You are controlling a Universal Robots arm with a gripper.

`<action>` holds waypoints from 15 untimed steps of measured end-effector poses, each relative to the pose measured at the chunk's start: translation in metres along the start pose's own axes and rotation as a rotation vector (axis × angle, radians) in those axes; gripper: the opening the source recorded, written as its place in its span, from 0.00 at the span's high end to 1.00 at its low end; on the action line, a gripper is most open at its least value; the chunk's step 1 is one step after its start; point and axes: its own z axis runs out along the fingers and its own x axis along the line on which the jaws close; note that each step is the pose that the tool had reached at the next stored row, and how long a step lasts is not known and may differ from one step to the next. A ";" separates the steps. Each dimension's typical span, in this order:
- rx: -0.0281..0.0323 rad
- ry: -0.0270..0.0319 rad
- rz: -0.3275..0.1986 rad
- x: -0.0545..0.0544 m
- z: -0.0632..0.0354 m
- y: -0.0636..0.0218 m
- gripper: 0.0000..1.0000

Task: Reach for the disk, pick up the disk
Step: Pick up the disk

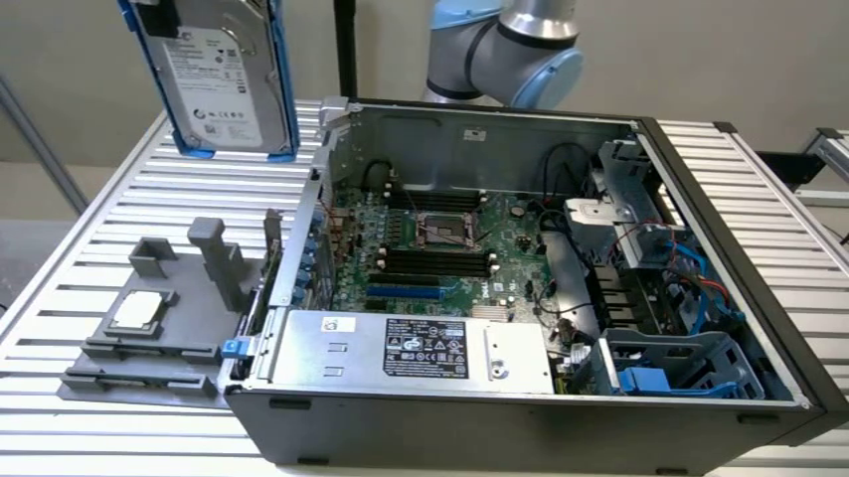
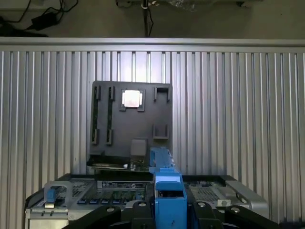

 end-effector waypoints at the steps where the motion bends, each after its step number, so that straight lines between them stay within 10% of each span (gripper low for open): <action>1: -0.0002 0.0000 0.000 0.001 -0.0003 -0.0040 0.67; 15: -0.0007 0.0001 0.000 0.018 -0.0026 -0.0610 0.67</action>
